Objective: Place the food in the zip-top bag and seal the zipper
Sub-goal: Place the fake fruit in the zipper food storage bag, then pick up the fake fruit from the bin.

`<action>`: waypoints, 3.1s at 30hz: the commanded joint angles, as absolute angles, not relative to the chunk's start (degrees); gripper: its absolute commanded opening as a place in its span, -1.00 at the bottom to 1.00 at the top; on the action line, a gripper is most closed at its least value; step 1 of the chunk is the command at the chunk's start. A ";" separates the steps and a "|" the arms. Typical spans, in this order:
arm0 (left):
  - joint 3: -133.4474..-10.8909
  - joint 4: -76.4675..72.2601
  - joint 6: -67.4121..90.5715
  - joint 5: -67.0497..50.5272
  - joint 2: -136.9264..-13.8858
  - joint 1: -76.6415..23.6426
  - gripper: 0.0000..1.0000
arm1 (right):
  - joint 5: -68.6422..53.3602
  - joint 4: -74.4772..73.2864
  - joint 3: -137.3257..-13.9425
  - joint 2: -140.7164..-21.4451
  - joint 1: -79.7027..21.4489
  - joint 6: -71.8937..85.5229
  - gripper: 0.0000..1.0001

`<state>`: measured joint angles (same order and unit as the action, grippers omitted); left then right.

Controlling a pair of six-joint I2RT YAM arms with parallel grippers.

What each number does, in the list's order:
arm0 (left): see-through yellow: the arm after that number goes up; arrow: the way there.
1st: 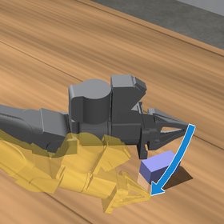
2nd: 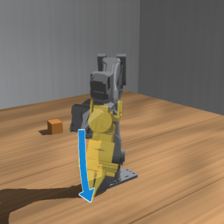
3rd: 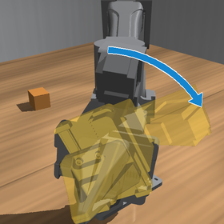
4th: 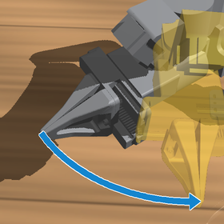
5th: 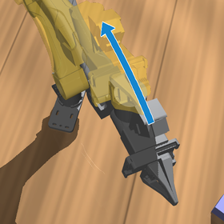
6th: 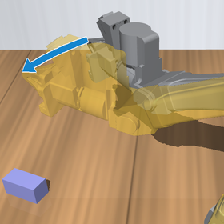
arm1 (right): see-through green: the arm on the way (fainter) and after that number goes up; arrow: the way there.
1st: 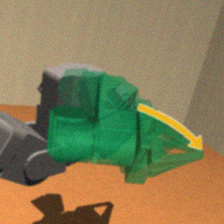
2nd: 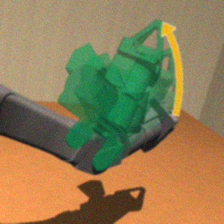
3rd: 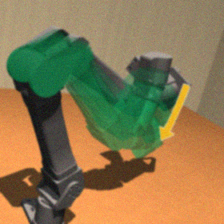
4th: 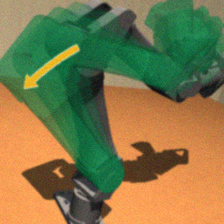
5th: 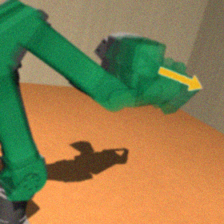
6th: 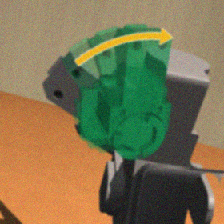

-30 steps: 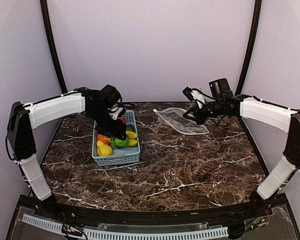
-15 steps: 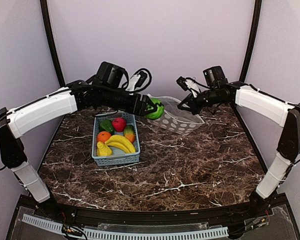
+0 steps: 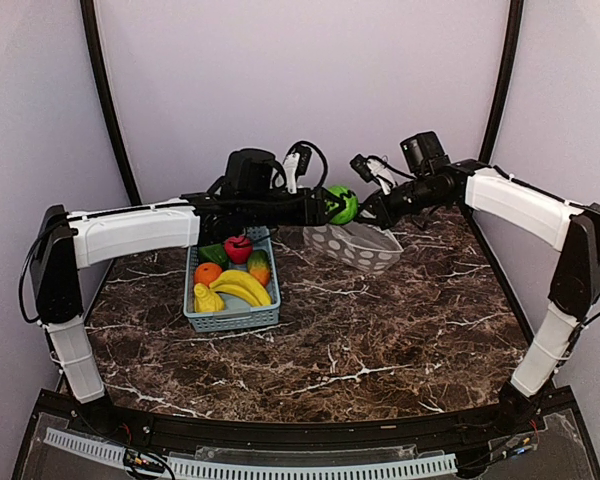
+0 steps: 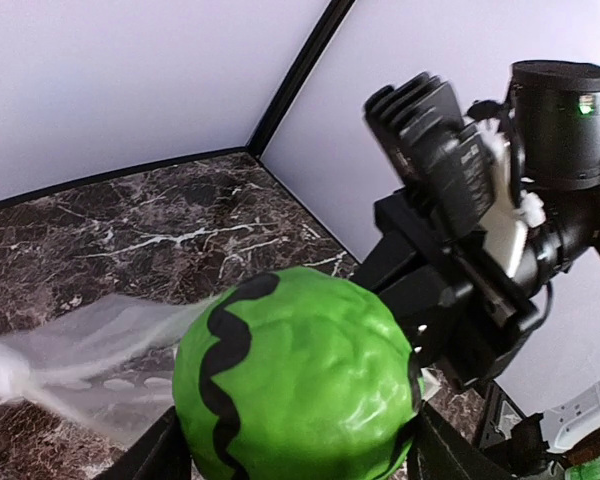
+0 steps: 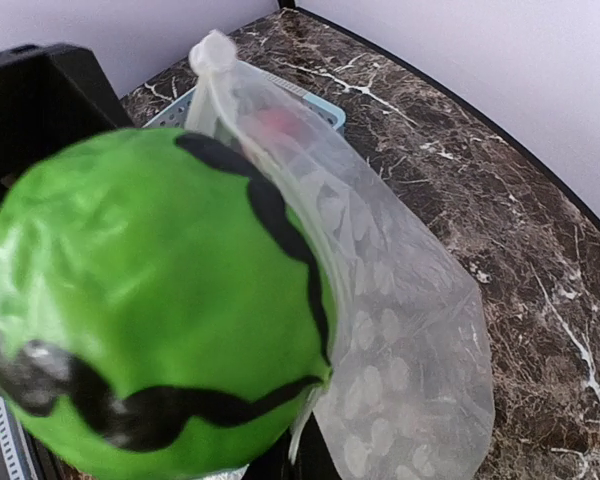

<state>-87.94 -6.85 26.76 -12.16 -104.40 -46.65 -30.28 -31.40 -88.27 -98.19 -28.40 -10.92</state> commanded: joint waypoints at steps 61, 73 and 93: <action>-101.40 -1.20 32.22 -3.53 -113.55 -48.93 0.97 | -29.49 -29.22 -89.47 -94.64 -24.41 -3.08 -1.00; -92.39 -4.96 19.36 -10.87 -101.55 -48.94 0.98 | -26.29 -27.40 -86.45 -94.15 -22.50 -6.42 -1.00; -62.49 23.60 9.31 16.56 -68.96 -30.06 0.98 | -26.83 -27.58 -83.58 -88.31 -18.53 -10.73 -1.00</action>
<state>-62.89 19.84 17.08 13.45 -75.22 -29.61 -26.00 -28.77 -84.27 -90.24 -18.44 -9.41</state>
